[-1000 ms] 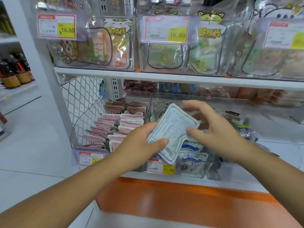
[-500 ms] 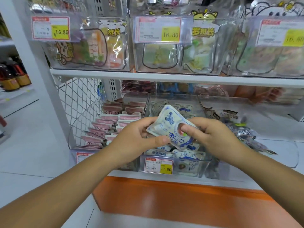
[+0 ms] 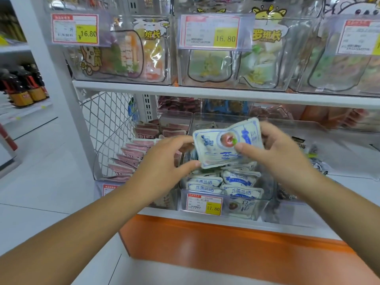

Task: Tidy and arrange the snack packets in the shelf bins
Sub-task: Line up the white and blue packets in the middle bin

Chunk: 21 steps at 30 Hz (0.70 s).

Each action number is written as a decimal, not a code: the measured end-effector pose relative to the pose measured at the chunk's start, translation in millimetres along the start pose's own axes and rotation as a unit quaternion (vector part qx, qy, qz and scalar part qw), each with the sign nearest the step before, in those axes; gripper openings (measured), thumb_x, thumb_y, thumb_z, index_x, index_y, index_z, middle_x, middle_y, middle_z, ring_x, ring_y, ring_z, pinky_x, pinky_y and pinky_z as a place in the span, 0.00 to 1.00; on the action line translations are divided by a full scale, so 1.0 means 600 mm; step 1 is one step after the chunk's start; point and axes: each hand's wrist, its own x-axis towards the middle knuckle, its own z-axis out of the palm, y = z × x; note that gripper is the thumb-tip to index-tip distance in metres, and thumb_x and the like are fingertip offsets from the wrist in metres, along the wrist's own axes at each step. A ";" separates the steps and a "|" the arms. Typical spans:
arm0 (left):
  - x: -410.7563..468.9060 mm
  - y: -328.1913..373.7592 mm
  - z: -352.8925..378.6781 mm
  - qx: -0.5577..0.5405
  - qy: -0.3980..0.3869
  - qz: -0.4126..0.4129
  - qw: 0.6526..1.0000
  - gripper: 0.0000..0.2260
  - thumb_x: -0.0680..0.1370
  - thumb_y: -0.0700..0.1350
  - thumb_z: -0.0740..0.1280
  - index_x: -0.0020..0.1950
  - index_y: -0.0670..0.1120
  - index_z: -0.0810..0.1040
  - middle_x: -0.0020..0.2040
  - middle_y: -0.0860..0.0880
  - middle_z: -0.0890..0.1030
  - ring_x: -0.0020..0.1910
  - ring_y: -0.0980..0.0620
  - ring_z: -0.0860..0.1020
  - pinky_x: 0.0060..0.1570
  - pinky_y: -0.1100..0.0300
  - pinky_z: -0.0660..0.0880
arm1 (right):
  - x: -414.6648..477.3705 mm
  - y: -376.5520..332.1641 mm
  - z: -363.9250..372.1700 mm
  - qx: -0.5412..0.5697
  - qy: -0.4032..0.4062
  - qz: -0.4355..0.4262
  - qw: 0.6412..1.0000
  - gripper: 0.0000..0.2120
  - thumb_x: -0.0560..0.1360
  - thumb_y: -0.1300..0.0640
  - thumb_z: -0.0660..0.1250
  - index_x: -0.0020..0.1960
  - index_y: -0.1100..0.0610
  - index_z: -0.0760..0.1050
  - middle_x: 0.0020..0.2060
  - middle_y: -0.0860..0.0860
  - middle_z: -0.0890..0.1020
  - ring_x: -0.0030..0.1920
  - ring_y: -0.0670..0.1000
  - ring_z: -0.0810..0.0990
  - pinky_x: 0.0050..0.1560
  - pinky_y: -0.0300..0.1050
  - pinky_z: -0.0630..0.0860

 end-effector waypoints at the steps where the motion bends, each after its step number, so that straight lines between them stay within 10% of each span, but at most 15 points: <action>1: 0.001 -0.011 -0.006 0.025 0.002 0.002 1.000 0.22 0.73 0.57 0.71 0.66 0.59 0.72 0.58 0.64 0.72 0.55 0.63 0.73 0.57 0.61 0.73 | 0.005 -0.006 -0.008 -0.046 0.011 -0.023 0.999 0.10 0.72 0.53 0.73 0.52 0.46 0.78 0.44 0.45 0.85 0.42 0.50 0.83 0.43 0.50 0.79; 11: -0.024 -0.079 -0.002 0.077 -0.079 0.036 0.993 0.29 0.75 0.57 0.69 0.74 0.58 0.64 0.67 0.58 0.70 0.62 0.60 0.70 0.60 0.56 0.74 | 0.048 -0.010 0.030 -0.373 -0.191 -0.094 0.903 0.13 0.75 0.45 0.68 0.42 0.54 0.73 0.30 0.47 0.75 0.30 0.48 0.71 0.34 0.44 0.68; 21: -0.023 -0.092 -0.001 0.057 -0.081 0.054 0.994 0.30 0.74 0.59 0.68 0.74 0.59 0.64 0.64 0.61 0.68 0.58 0.61 0.71 0.56 0.57 0.76 | 0.048 0.016 0.069 -0.382 -0.241 -0.026 0.892 0.12 0.77 0.47 0.66 0.59 0.48 0.78 0.52 0.42 0.81 0.49 0.44 0.79 0.50 0.37 0.74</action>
